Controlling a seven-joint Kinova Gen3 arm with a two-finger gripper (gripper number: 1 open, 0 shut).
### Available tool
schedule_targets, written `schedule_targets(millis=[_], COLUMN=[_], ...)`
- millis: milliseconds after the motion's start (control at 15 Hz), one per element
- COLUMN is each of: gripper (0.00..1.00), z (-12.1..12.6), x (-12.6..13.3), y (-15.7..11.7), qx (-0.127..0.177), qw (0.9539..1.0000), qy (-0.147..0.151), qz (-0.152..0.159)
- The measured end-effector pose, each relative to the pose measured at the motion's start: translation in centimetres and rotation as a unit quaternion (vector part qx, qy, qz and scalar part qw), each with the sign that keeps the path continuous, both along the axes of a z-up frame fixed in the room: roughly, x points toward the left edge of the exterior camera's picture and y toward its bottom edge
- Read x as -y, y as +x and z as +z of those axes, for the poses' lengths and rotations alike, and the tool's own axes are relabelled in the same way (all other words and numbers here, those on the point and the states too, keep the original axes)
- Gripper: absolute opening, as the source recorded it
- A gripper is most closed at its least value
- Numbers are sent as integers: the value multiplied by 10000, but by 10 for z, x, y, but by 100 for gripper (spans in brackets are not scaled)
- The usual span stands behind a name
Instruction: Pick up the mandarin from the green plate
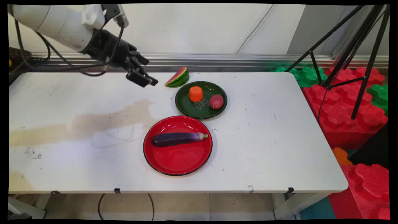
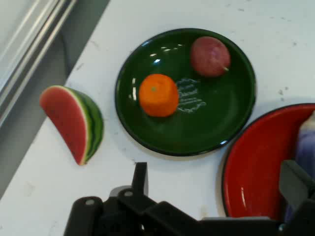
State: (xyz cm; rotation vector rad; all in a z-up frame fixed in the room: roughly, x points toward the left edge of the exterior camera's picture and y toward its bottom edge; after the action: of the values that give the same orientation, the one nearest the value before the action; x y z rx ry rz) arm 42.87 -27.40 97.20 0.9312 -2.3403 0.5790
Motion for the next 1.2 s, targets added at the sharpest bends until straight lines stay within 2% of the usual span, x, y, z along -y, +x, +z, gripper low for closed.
schedule_targets(millis=[400, 600, 800, 1200], gripper=[100, 100, 100, 100], z=[5, 1, -7, -43], x=[24, 45, 65, 118], y=[-19, -37, -53, -88], qx=[169, 295, 374, 563], qw=[9996, 9992, 9988, 9967], qy=[19, 82, 180, 504], qz=[215, 257, 277, 290])
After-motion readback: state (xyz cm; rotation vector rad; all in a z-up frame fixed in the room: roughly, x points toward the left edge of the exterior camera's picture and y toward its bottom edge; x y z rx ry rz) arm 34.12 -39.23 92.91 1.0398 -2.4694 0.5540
